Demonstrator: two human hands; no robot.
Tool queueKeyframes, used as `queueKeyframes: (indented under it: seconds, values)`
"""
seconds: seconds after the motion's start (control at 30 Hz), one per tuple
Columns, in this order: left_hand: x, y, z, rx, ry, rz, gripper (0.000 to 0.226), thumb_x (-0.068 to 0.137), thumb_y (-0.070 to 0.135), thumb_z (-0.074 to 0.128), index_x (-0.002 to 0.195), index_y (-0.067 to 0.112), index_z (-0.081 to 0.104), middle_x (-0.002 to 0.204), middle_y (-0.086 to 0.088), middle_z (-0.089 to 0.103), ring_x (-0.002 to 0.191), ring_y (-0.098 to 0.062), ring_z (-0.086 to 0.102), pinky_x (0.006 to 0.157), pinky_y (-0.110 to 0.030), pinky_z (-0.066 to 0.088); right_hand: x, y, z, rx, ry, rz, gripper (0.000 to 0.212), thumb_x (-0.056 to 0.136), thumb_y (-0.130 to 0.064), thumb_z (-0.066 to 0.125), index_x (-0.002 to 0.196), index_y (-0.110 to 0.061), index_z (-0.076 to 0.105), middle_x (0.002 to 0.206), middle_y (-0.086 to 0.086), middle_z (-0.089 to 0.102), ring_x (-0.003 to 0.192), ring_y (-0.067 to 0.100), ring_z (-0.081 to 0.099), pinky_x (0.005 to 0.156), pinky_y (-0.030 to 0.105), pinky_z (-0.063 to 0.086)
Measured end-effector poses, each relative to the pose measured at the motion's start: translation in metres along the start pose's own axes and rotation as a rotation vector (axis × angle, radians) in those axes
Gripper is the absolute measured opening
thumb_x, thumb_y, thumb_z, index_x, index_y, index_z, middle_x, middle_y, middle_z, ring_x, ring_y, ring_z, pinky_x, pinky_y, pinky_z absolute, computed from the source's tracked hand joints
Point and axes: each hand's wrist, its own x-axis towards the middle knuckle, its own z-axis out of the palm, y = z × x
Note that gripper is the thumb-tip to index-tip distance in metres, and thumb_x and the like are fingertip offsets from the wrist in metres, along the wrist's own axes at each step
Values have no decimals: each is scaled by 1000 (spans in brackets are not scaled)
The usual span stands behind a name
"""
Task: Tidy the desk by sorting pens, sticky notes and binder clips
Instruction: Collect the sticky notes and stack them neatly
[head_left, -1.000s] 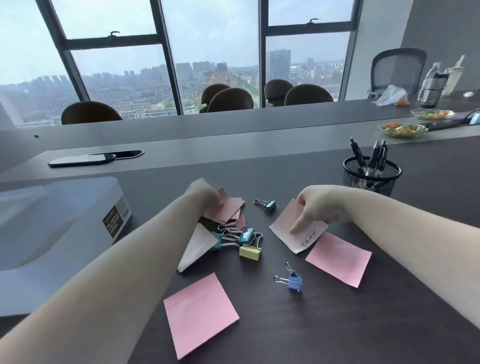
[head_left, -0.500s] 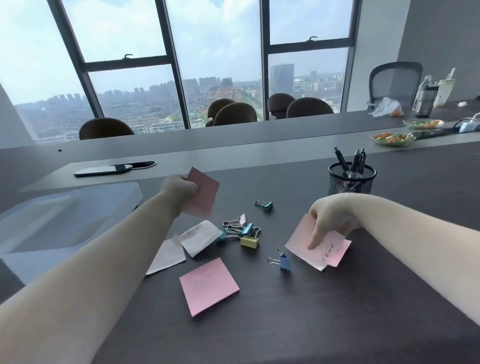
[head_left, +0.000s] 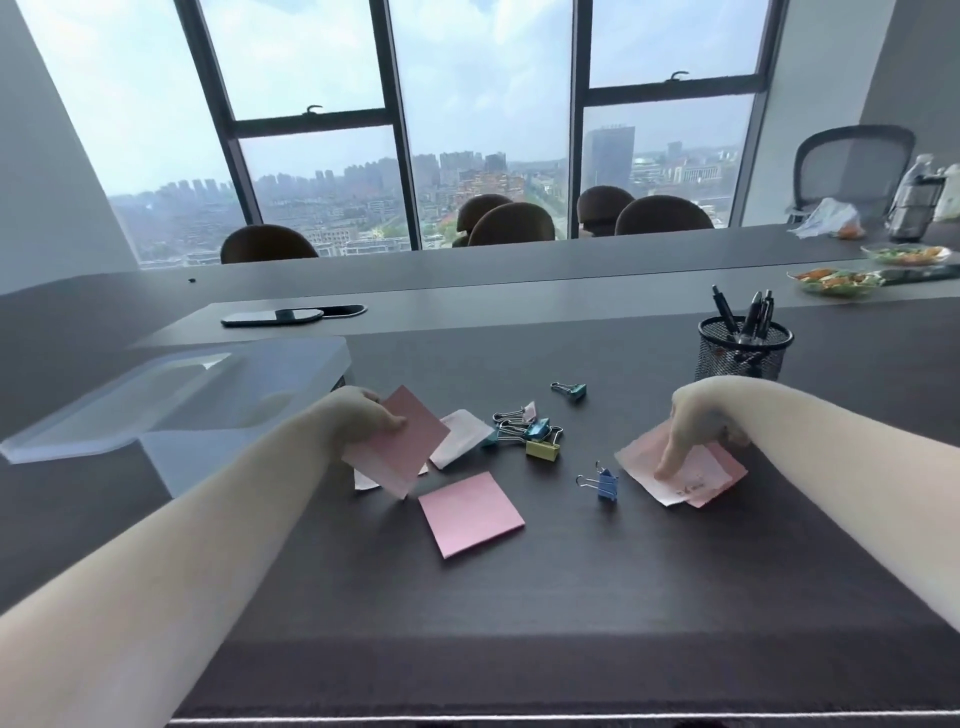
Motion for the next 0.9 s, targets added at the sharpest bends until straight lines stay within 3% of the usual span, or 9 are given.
queueKeyframes:
  seconds: [0.07, 0.13, 0.17, 0.23, 0.47, 0.67, 0.77, 0.83, 0.9]
  values:
    - [-1, -7, -5, -45, -19, -24, 27, 84, 14, 68, 108, 3, 65, 113, -20, 69, 100, -34, 68, 84, -39, 56, -1, 0, 0, 18, 3, -13, 55, 68, -28, 84, 110, 2, 63, 108, 14, 69, 87, 31, 66, 75, 37, 55]
    - [-1, -13, -8, -24, -40, -53, 35, 84, 17, 68, 117, 7, 61, 116, -15, 67, 100, -30, 66, 75, -30, 54, -2, -3, 1, 94, 11, -39, 57, 69, -16, 84, 116, 6, 60, 114, 21, 69, 103, 37, 67, 92, 47, 52]
    - [-1, -16, -8, 6, -47, -66, 45, 83, 19, 70, 125, 9, 58, 122, -13, 65, 106, -29, 64, 82, -30, 53, -2, -5, 1, 133, 17, -57, 56, 70, -10, 82, 117, 8, 59, 115, 24, 68, 105, 39, 66, 94, 51, 51]
    - [-3, -19, -6, 116, -68, -71, 59, 80, 22, 73, 134, 9, 51, 131, -12, 59, 118, -29, 59, 97, -34, 48, -6, -13, 2, 169, 23, -99, 51, 72, -5, 79, 117, 9, 59, 114, 26, 67, 103, 40, 66, 93, 54, 50]
    - [-16, -13, 16, 211, 22, -61, 46, 80, 17, 73, 121, 1, 59, 129, -14, 60, 116, -29, 58, 94, -32, 47, -22, -51, 4, 212, 42, -225, 41, 74, -1, 76, 111, 2, 57, 113, 25, 68, 103, 40, 67, 93, 58, 49]
    - [-6, -16, 16, 6, 147, -77, 50, 79, 12, 74, 123, 0, 55, 119, -15, 62, 101, -25, 57, 88, -30, 44, -41, -73, 0, 259, 92, -347, 33, 78, 4, 71, 107, -1, 56, 103, 21, 67, 90, 35, 66, 86, 50, 54]
    - [1, -16, 8, -151, 174, -65, 65, 76, 11, 77, 131, -1, 45, 115, -13, 61, 109, -26, 58, 92, -30, 46, -51, -83, -2, 285, 112, -414, 27, 79, 3, 70, 100, -3, 56, 87, 15, 66, 80, 31, 66, 79, 45, 56]
    - [2, -16, 2, -302, 207, -57, 57, 74, 8, 78, 125, -1, 54, 120, -15, 63, 109, -31, 64, 85, -34, 52, -58, -90, 1, 293, 91, -455, 24, 79, 3, 70, 98, -3, 56, 83, 12, 66, 71, 26, 66, 74, 41, 57]
    - [3, -15, -1, -500, 206, -36, 33, 77, 4, 75, 107, -1, 64, 110, -17, 67, 87, -29, 71, 75, -39, 60, -63, -98, 8, 278, 48, -489, 20, 79, 2, 71, 92, -5, 57, 83, 11, 67, 67, 22, 66, 73, 39, 57]
